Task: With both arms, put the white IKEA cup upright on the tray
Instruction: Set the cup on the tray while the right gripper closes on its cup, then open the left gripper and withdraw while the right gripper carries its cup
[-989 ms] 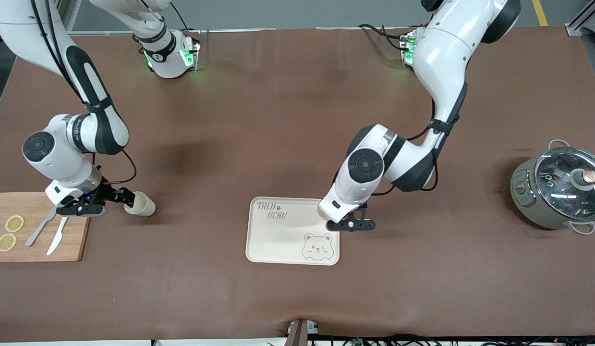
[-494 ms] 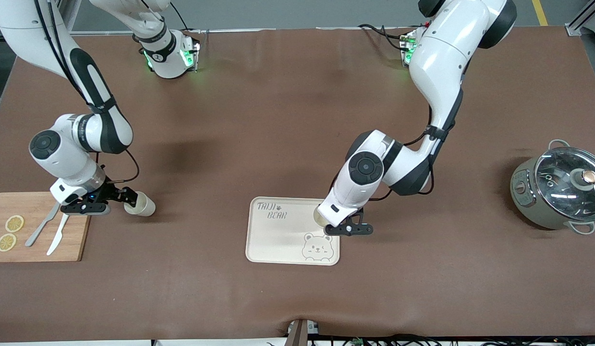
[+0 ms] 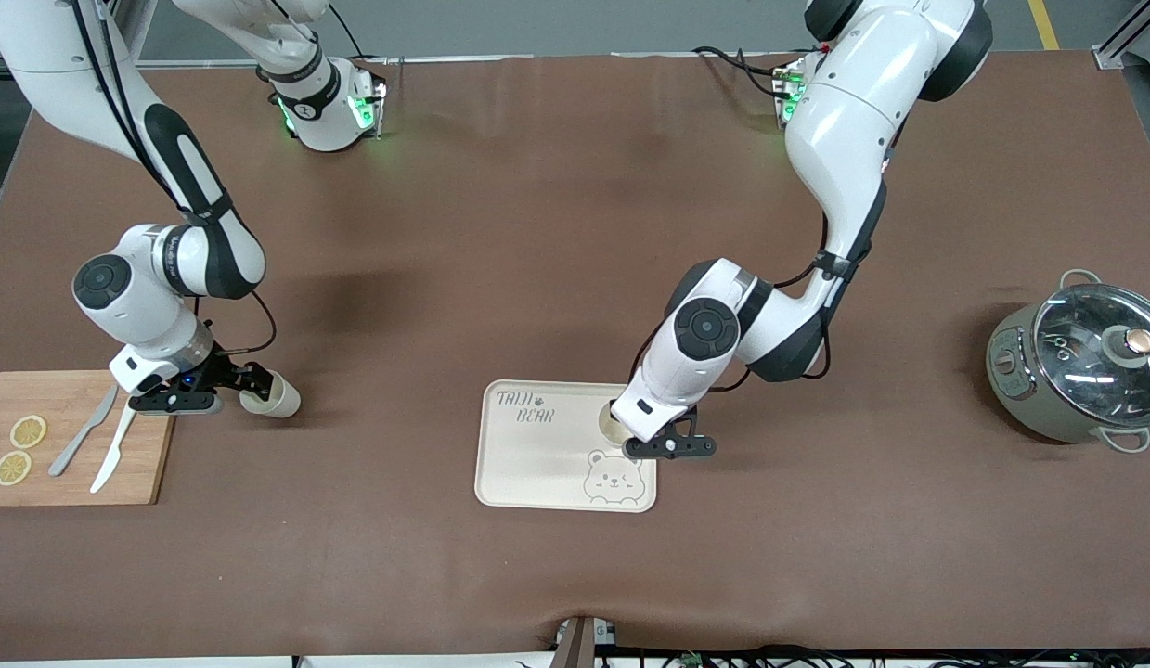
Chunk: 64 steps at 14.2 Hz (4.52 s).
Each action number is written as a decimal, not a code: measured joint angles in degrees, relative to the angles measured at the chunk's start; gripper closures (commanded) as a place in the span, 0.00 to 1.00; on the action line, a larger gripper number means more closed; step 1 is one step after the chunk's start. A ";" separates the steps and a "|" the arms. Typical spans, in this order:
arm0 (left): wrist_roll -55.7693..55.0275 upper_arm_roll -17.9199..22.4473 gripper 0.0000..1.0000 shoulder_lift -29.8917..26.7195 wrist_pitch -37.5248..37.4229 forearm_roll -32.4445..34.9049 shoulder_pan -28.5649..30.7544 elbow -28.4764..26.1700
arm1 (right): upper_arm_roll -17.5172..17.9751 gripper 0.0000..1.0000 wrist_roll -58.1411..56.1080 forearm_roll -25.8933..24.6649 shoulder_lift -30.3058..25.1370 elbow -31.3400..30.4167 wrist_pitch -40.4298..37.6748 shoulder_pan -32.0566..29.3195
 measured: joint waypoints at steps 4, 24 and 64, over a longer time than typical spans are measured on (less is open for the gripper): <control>0.00 0.00 1.00 0.79 0.09 -0.01 -0.02 0.00 | 0.02 0.02 0.00 0.00 0.03 -0.01 0.04 0.00; -1.66 -0.06 1.00 2.68 2.58 -0.01 -1.21 0.00 | 0.57 1.00 0.98 0.04 -0.03 -0.01 1.05 0.18; 29.86 0.57 0.00 -17.69 -28.71 -0.43 20.13 1.56 | 1.58 1.00 62.01 3.43 -2.29 23.59 -26.73 28.90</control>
